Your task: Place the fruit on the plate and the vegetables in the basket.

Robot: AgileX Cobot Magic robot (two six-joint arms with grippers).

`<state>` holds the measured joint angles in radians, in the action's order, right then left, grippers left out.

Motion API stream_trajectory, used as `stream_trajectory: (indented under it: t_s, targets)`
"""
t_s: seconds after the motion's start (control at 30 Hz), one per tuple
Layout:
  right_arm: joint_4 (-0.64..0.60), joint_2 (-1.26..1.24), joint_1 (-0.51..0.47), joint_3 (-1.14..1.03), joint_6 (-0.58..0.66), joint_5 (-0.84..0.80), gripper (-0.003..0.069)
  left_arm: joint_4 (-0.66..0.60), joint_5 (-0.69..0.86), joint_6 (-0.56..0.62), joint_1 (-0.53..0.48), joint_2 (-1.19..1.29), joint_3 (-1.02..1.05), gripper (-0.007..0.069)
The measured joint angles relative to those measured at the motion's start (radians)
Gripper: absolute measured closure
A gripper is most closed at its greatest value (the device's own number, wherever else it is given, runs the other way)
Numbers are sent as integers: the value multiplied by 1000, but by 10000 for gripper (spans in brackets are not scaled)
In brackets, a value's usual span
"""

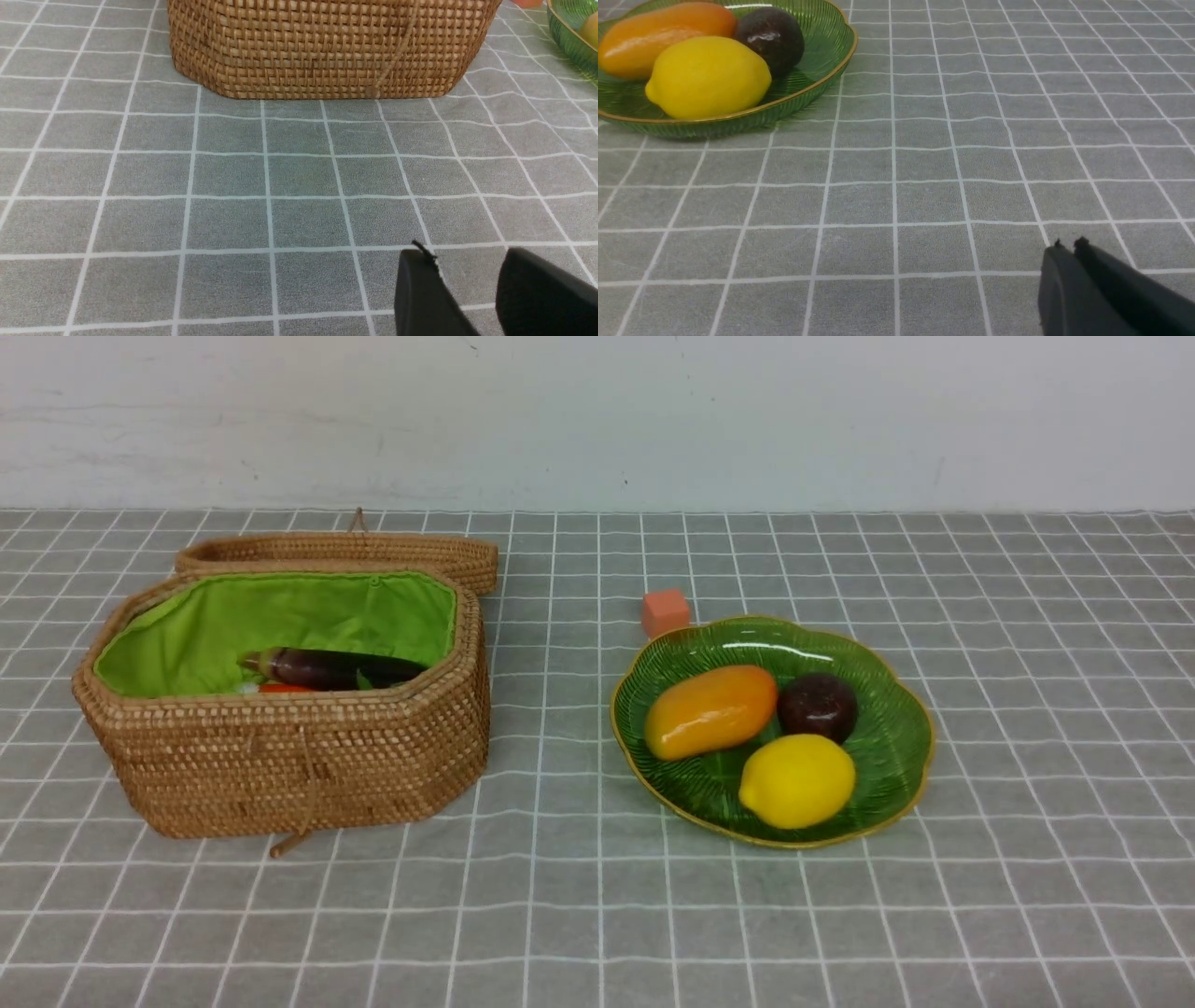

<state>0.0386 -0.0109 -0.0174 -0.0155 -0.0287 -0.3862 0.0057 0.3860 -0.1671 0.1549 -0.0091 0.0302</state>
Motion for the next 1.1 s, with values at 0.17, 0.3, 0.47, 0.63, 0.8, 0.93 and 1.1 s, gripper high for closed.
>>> stream_trajectory:
  t_s: [0.17, 0.3, 0.47, 0.63, 0.8, 0.93, 1.1]
  targets:
    - [0, 0, 0, 0, 0, 1, 620, 0, 0, 0, 0, 0, 0, 386]
    - [0, 0, 0, 0, 0, 1, 614, 0, 0, 0, 0, 0, 0, 386]
    - [0, 0, 0, 0, 0, 1, 608, 0, 0, 0, 0, 0, 0, 386]
    - [0, 0, 0, 0, 0, 1, 607, 0, 0, 0, 0, 0, 0, 386]
    - [0, 0, 0, 0, 0, 1, 601, 0, 0, 0, 0, 0, 0, 386]
    - [0, 0, 0, 0, 0, 1, 596, 0, 0, 0, 0, 0, 0, 386]
    - [0, 0, 0, 0, 0, 1, 590, 0, 0, 0, 0, 0, 0, 386]
